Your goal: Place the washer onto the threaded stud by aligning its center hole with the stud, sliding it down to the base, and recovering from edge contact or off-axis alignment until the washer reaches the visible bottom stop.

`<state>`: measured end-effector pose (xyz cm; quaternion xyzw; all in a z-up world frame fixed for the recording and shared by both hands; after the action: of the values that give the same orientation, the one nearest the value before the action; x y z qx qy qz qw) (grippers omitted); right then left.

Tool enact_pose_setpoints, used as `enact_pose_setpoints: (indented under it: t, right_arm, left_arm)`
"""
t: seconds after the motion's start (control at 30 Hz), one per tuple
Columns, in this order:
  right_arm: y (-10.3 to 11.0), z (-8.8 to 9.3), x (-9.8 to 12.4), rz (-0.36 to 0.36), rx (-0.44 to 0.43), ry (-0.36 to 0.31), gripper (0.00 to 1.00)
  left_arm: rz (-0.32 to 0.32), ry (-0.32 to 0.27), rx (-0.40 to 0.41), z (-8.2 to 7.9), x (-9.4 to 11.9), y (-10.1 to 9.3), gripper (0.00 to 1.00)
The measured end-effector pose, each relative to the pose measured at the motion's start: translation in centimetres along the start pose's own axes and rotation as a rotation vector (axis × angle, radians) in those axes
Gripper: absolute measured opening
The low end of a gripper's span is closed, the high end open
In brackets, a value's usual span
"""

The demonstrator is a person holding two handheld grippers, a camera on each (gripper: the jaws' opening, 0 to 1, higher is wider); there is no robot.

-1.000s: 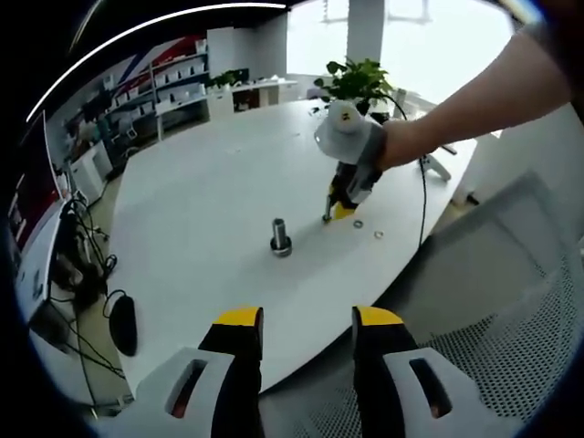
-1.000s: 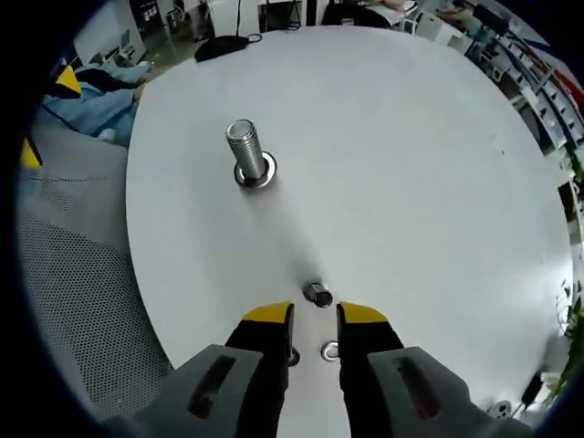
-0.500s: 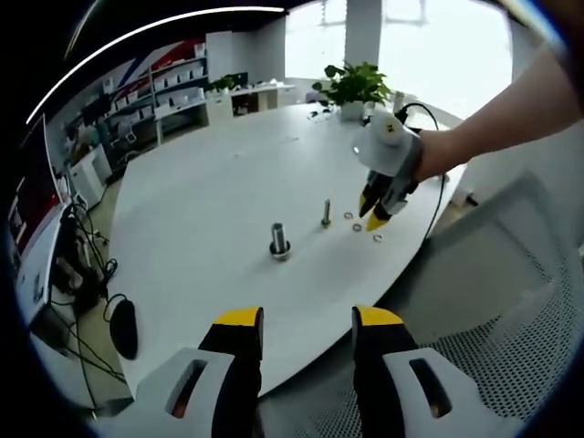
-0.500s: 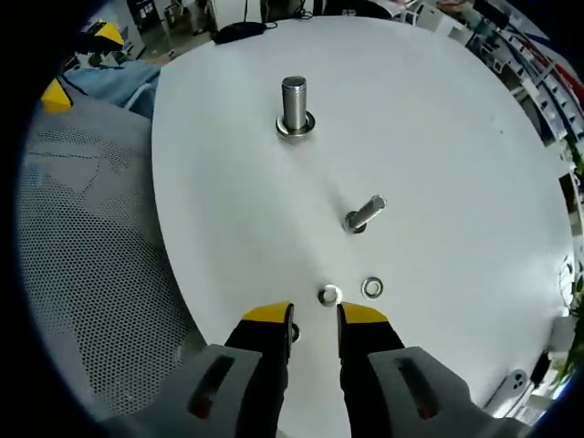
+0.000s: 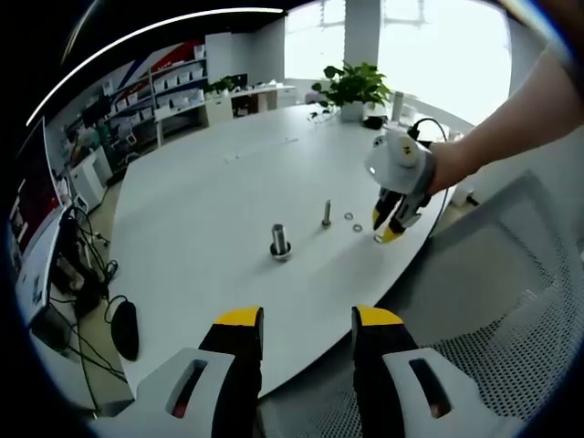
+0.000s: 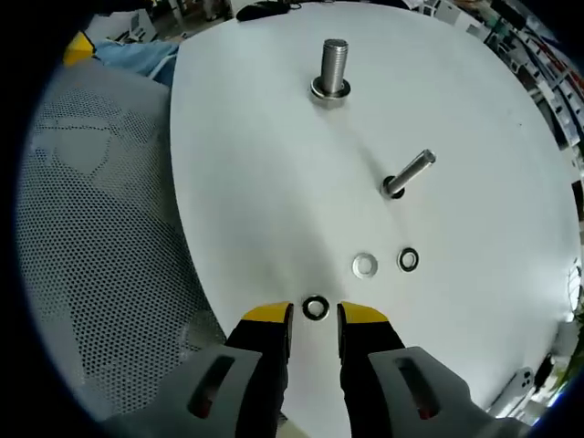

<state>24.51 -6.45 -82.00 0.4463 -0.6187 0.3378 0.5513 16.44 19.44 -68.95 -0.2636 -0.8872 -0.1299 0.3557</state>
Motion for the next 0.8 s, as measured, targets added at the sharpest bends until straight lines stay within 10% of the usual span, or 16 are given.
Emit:
enact_pose_setpoints:
  t: [0.8]
  right_arm:
    - [-0.48, -0.51, -0.25, -0.011, 0.047, 0.049, 0.17]
  left_arm:
    - [0.009, 0.016, -0.007, 0.18, -0.18, -0.19, 0.37]
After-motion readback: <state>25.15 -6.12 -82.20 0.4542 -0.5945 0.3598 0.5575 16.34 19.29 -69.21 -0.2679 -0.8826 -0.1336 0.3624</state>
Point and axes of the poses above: the point that each gripper's makers call its tool centre point, and the gripper's own axes: x roughly backward along the fingers, y roughly to its left, z roughly out of its underside, the point moved 6 cm from there along x, roughly backward along the fingers, and after that the axes turned 5 degrees about -z, right-handed, at the moved point
